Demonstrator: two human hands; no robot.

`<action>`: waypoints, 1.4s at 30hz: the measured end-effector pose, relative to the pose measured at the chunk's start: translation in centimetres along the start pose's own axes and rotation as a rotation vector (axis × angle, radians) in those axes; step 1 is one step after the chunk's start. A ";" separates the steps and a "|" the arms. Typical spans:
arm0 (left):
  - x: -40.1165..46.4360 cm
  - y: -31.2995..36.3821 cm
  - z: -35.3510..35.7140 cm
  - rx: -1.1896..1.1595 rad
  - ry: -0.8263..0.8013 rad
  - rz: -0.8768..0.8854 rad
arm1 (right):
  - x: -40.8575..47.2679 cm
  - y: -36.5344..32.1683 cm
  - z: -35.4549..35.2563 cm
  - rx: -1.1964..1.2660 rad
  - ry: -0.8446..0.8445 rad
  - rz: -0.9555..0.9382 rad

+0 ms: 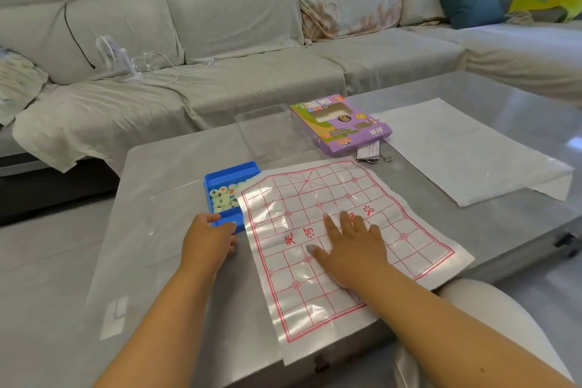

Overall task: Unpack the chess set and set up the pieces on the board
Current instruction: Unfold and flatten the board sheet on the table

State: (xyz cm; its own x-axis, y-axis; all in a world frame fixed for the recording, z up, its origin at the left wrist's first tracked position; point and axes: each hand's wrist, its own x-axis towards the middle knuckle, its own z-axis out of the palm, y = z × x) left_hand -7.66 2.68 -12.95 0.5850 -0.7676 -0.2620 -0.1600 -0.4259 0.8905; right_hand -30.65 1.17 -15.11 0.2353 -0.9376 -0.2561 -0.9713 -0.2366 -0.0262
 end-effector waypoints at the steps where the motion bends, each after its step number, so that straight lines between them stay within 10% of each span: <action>1: 0.2 -0.3 -0.1 0.139 0.049 0.065 | 0.0 -0.3 -0.1 0.007 0.015 0.014; 16: 2.6 -0.9 -0.1 1.031 0.097 0.649 | 0.3 -0.4 1.8 0.154 0.150 -0.003; 42: 4.8 -4.6 -7.2 0.898 0.159 0.666 | 1.3 -1.1 1.7 0.066 0.080 -0.068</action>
State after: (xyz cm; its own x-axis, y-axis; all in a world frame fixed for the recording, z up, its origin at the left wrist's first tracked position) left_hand 1.61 4.40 -15.67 0.2536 -0.9281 0.2727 -0.9542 -0.1938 0.2279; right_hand -29.38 0.63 -17.01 0.3002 -0.9380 -0.1732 -0.9526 -0.2855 -0.1048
